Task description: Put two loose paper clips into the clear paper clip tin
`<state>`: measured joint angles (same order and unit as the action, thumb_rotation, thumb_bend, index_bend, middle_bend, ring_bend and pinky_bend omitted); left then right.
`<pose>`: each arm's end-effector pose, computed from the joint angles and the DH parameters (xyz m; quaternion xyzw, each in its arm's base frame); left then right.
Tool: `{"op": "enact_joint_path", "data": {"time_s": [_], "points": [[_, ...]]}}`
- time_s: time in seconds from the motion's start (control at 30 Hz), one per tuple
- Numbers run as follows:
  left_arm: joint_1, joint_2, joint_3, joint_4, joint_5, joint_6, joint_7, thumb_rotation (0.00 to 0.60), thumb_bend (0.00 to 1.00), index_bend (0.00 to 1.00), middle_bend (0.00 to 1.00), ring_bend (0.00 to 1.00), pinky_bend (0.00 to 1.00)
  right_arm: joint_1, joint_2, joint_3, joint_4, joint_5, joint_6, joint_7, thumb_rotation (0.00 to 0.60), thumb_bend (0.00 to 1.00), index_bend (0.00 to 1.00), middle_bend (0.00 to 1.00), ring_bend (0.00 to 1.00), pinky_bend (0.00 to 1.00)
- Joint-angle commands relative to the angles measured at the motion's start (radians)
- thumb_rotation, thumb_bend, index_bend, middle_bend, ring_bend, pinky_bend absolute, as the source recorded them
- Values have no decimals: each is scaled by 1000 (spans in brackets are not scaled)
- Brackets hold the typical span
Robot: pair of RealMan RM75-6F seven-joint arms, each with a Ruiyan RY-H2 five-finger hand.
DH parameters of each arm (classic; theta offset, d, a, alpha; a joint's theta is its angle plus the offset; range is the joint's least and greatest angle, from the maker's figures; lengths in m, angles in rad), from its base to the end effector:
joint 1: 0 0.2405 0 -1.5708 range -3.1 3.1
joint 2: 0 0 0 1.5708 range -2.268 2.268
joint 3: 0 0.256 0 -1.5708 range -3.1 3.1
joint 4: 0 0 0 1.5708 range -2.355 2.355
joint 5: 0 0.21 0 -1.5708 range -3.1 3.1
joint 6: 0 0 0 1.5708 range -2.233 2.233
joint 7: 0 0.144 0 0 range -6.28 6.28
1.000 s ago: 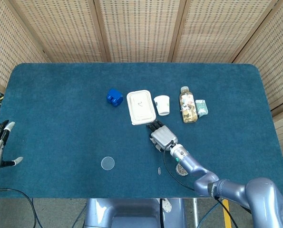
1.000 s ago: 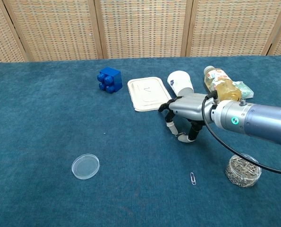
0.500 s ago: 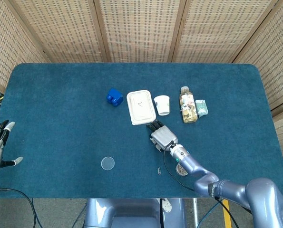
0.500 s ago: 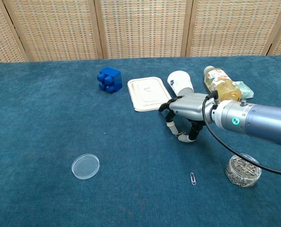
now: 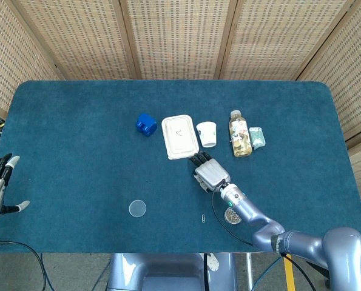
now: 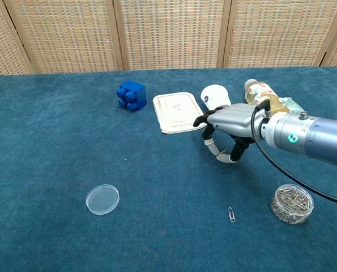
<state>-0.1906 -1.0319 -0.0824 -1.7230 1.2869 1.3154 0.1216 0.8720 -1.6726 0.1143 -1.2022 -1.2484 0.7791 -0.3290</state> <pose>-0.3073 0.2160 0.1686 -0.5981 -0.4182 -0.3208 0.6037 -0.1401 -0.3646 -0.0658 0.8370 -0.2712 0.2960 0.3718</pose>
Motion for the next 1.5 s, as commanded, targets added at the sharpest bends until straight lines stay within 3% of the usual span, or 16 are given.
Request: {"op": "enact_joint_path", "data": {"time_s": [0.03, 0.3, 0.53, 0.73, 1.03, 1.5], "points": [[1, 1, 1, -1, 4, 2, -1, 600, 0, 0, 0, 0, 0, -12, 36, -10, -48, -17, 22, -15, 600, 440, 640, 80, 0, 0], [4, 3, 5, -4, 17, 9, -4, 600, 0, 0, 0, 0, 0, -49, 135, -50, -195, -74, 80, -49, 600, 440, 640, 86, 0, 0], [8, 7, 8, -7, 26, 15, -11, 600, 0, 0, 0, 0, 0, -94, 243, -120, -338, -162, 128, -62, 600, 440, 640, 87, 0, 0], [9, 8, 10, -10, 33, 15, -12, 600, 0, 0, 0, 0, 0, -133, 312, -165, -399, -222, 170, -51, 600, 440, 641, 88, 0, 0], [11, 4, 18, -19, 50, 25, 6, 600, 0, 0, 0, 0, 0, -190, 355, -210, -387, -276, 206, 8, 600, 440, 642, 88, 0, 0], [8, -2, 19, -17, 46, 16, 16, 600, 0, 0, 0, 0, 0, -223, 334, -221, -360, -324, 211, 17, 600, 440, 642, 88, 0, 0]]}}
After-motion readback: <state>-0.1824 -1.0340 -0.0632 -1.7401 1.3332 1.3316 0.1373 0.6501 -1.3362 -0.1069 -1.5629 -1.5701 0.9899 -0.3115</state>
